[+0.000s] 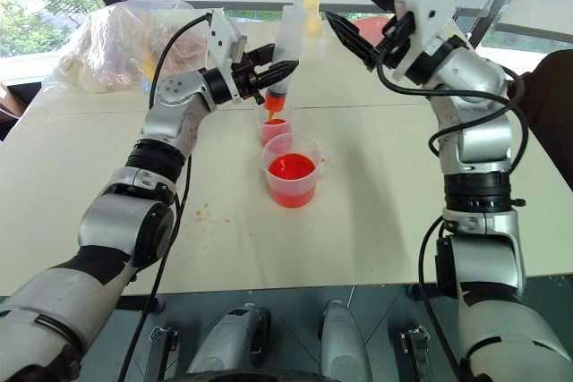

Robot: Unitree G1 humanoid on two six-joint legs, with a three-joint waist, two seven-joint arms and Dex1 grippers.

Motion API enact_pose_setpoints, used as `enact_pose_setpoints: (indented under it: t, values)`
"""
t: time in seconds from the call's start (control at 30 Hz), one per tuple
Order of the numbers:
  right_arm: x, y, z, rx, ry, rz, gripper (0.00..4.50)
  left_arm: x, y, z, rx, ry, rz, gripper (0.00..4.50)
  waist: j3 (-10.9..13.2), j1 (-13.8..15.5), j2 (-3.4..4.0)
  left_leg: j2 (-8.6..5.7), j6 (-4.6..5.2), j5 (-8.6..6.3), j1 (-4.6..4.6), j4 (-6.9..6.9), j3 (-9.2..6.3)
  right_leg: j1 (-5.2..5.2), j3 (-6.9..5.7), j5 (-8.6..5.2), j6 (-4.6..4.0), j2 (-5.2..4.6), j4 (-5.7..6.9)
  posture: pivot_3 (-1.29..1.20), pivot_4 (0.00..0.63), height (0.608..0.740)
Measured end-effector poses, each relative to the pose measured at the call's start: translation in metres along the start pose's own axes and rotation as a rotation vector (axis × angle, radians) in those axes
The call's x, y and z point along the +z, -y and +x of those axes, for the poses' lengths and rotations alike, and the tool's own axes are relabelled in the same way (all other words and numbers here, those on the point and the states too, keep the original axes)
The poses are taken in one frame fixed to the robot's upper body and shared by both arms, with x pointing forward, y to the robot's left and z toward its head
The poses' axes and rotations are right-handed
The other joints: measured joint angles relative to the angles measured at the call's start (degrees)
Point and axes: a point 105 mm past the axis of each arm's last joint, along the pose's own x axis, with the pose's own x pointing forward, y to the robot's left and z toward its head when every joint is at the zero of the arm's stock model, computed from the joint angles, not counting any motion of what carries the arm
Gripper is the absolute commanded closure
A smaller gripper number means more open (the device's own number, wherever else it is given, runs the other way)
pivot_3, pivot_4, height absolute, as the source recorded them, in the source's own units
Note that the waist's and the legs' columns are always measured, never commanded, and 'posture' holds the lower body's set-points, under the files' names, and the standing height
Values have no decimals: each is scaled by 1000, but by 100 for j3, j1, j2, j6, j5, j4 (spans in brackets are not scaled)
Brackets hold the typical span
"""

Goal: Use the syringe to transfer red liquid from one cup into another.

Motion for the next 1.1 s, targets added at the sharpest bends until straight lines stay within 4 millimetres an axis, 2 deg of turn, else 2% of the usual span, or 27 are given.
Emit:
enact_pose_setpoints:
  t: [0.2, 0.33, 0.5, 0.73, 1.1]
  values:
    - [-5, -6, 20, 35, 25, -4, 1540, 1, 4, 1, -27, 10, -7, 3041, 0, -16, 0, 0, 0, 0, 0, 0, -4, -2, 0, 0, 0, 1, 5, 0, 150, 740]
    - [-15, -9, 24, 53, 11, -6, 1540, 4, 7, 2, -60, 21, -7, 3041, 0, -15, 0, -1, 0, 0, 0, 0, -5, -2, 0, 0, 0, 1, 6, 0, 150, 740]
    - [-15, -11, 29, 73, 34, -15, 1540, 3, 10, -2, -87, 10, -14, 3041, 0, -35, 1, 0, -2, 1, 0, -1, -7, -6, 1, 0, 0, 2, 9, 0, 150, 740]
    - [-21, -15, 33, 92, 34, -5, 1540, -5, 12, -7, -98, -11, -47, 3041, 1, -35, 2, 0, -3, 2, 0, -2, -8, -7, 3, 0, 0, 3, 10, 0, 150, 740]
    - [-23, -14, 26, 119, 8, -4, 1540, 1, 1, -11, -51, 23, -71, 3041, 1, -31, 2, 0, -3, 1, 0, -1, -7, -8, 3, 0, 0, 3, 10, 0, 150, 740]
